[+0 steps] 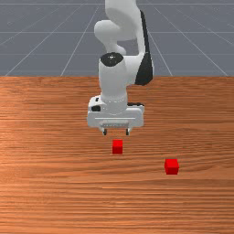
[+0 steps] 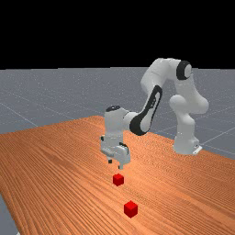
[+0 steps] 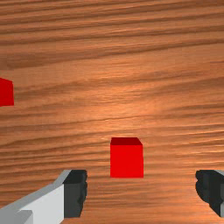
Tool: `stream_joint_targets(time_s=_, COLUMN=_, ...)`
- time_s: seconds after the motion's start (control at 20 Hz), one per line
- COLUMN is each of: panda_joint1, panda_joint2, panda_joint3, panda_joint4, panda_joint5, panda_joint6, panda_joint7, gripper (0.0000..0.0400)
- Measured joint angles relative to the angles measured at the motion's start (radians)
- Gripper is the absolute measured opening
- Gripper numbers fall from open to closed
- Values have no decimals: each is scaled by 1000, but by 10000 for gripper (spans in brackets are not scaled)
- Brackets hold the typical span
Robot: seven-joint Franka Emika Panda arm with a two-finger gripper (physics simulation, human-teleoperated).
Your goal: Stack all the cube
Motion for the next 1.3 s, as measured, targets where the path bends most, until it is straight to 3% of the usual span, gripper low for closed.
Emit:
stream_joint_targets(time_s=0.2, panda_joint1=1, panda_joint2=130, panda_joint3=7, panda_joint4=-19, panda_joint5=6, panda_joint6=171, panda_joint7=-8, gripper=396)
stream_joint_targets(time_s=0.35, panda_joint1=21, panda_joint2=156, panda_joint3=12, panda_joint4=-22, panda_joint5=-2, panda_joint6=214, panda_joint7=-6, gripper=399)
stream_joint_targets(time_s=0.45, panda_joint1=32, panda_joint2=160, panda_joint3=11, panda_joint4=-28, panda_joint5=-10, panda_joint6=224, panda_joint7=-6, gripper=197)
stream_joint_targets(time_s=0.55, panda_joint1=33, panda_joint2=152, panda_joint3=11, panda_joint4=-34, panda_joint5=-11, panda_joint6=220, panda_joint7=-6, gripper=190)
stream_joint_targets(time_s=0.65, panda_joint1=38, panda_joint2=85, panda_joint3=4, panda_joint4=-39, panda_joint5=-10, panda_joint6=137, panda_joint7=14, gripper=190)
stream_joint_targets(time_s=0.7, panda_joint1=40, panda_joint2=42, panda_joint3=0, panda_joint4=-5, panda_joint5=-16, panda_joint6=37, panda_joint7=25, gripper=190)
stream_joint_targets(time_s=0.85, panda_joint1=45, panda_joint2=19, panda_joint3=16, panda_joint4=194, panda_joint5=-13, panda_joint6=-147, panda_joint7=38, gripper=190)
stream_joint_targets(time_s=1.3, panda_joint1=145, panda_joint2=295, panda_joint3=84, panda_joint4=534, panda_joint5=-34, panda_joint6=-220, panda_joint7=73, gripper=190)
